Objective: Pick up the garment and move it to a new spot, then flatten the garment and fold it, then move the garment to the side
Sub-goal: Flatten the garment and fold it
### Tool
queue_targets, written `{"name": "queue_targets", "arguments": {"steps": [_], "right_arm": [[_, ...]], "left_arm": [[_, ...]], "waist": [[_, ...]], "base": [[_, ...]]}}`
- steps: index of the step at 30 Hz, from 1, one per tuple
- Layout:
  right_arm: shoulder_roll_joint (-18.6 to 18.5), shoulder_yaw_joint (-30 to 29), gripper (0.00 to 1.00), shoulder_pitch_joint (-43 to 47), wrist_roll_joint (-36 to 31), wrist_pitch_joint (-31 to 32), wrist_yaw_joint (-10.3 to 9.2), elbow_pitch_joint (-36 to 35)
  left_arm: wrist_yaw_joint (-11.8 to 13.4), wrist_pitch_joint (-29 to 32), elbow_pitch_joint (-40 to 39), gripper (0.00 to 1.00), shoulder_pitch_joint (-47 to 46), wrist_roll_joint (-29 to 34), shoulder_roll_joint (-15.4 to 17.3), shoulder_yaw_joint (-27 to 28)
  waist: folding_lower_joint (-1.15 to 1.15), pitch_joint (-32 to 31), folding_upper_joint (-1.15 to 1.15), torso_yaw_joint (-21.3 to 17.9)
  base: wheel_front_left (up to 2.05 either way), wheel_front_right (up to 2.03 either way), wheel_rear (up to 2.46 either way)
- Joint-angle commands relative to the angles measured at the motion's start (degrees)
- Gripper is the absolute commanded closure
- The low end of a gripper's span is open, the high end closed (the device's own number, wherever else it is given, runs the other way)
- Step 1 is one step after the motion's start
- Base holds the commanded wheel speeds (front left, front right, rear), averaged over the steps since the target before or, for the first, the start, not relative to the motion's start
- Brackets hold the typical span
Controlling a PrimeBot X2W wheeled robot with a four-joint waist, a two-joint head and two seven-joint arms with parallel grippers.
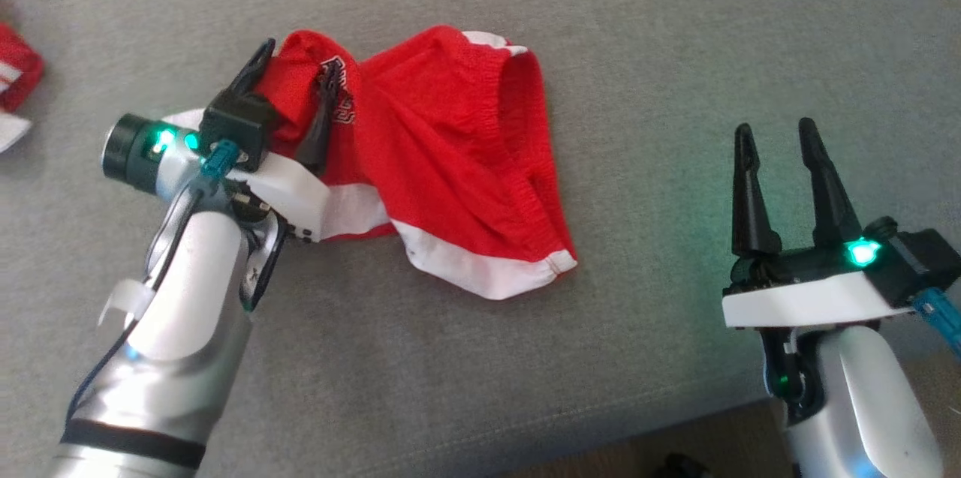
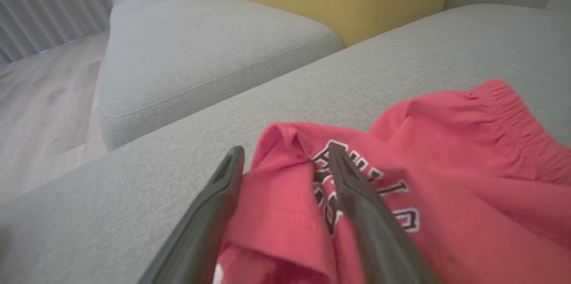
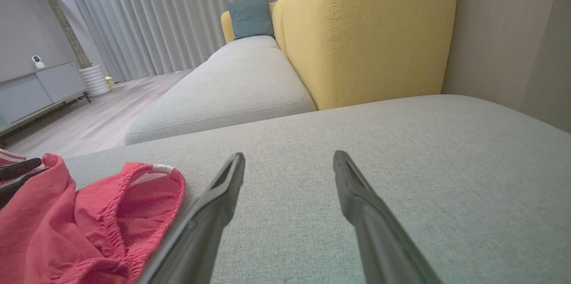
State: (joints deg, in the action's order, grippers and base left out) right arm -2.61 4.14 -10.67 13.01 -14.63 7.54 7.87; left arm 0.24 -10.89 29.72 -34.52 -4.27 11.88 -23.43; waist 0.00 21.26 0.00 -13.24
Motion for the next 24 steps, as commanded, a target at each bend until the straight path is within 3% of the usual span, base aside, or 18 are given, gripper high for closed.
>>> {"name": "queue_targets", "arguments": {"steps": [1,5,13,24], "right_arm": [[-0.3,0.9,0.00,-0.6,-0.5,-0.4,-0.05,-1.9],[-0.3,1.0,0.00,-0.2,-0.8,-0.4,-0.05,-1.7],[-0.3,1.4,0.00,1.0,-1.5,-0.4,-0.05,-1.0],[-0.3,2.1,0.00,0.6,-1.6,-0.4,-0.05,-1.0]], "left_arm": [[0.6,-1.2,-1.2,0.00,-1.9,-0.5,1.0,1.8],[0.9,-2.8,-2.7,0.00,0.0,-1.8,-0.2,2.0],[1.1,-3.2,-12.7,0.00,12.7,-4.9,-1.5,0.4],[2.7,2.3,-13.0,0.00,20.0,-7.7,-1.3,0.1]], "waist": [[0.00,-0.8,0.00,1.3],[0.00,-2.5,0.00,4.0],[0.00,-6.5,0.00,8.8],[0.00,-5.7,0.00,7.7]], "base": [[0.00,0.00,0.00],[0.00,0.00,0.00],[0.00,0.00,0.00],[0.00,0.00,0.00]]}}
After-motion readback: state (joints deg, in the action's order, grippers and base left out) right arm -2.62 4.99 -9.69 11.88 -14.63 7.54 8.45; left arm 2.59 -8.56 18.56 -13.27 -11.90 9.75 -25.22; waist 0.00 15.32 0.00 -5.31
